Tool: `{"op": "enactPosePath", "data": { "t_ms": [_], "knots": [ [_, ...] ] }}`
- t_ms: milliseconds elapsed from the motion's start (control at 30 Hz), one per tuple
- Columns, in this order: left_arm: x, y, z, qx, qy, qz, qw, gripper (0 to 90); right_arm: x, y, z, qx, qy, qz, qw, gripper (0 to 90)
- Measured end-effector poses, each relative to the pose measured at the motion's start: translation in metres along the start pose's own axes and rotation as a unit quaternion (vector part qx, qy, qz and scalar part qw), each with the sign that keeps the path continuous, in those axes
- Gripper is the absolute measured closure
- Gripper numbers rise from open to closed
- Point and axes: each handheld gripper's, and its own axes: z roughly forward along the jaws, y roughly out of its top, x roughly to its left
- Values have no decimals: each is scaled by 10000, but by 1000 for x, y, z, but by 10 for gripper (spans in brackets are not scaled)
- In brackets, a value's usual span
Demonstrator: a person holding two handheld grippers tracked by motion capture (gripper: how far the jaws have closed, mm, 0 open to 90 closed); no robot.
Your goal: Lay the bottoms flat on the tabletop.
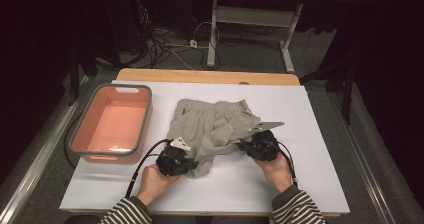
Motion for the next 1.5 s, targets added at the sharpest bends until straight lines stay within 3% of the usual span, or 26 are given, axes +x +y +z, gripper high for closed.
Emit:
{"op": "enactPosePath", "data": {
  "t_ms": [233,367,433,567,667,800,967,1100,1233,1367,1500],
  "knots": [
    [4,4,-39,-566,-44,-141,9983,825,-10,-2,-21,-232,-136,75,9996,866],
    [14,2,-56,-913,7,-355,9952,824,-21,-5,-35,-416,-256,215,9986,866],
    [19,0,-57,-977,47,-483,9940,822,-26,-6,-39,-481,-307,275,9980,866],
    [26,-3,-37,-615,109,-623,9961,818,-33,-9,-30,-378,-296,394,9981,835],
    [28,-6,-18,-277,207,-645,9973,791,-35,-14,-16,-121,-296,500,9982,707],
    [30,-7,-19,-318,246,-676,9969,757,-28,-15,-22,-348,-332,442,9979,622],
    [32,-10,-18,-326,261,-731,9965,724,-10,-16,-36,-571,-234,218,9979,644],
    [32,-10,-18,-332,277,-737,9963,725,6,-18,-37,-480,-42,-41,9988,657],
    [32,-10,-18,-342,276,-743,9963,725,14,-22,-23,-182,113,-129,9997,691],
    [32,-10,-19,-396,249,-759,9960,724,16,-15,-7,36,154,-248,9996,695],
    [33,-11,-20,-396,245,-720,9963,708,12,2,7,64,184,-187,9996,695]
  ]
}}
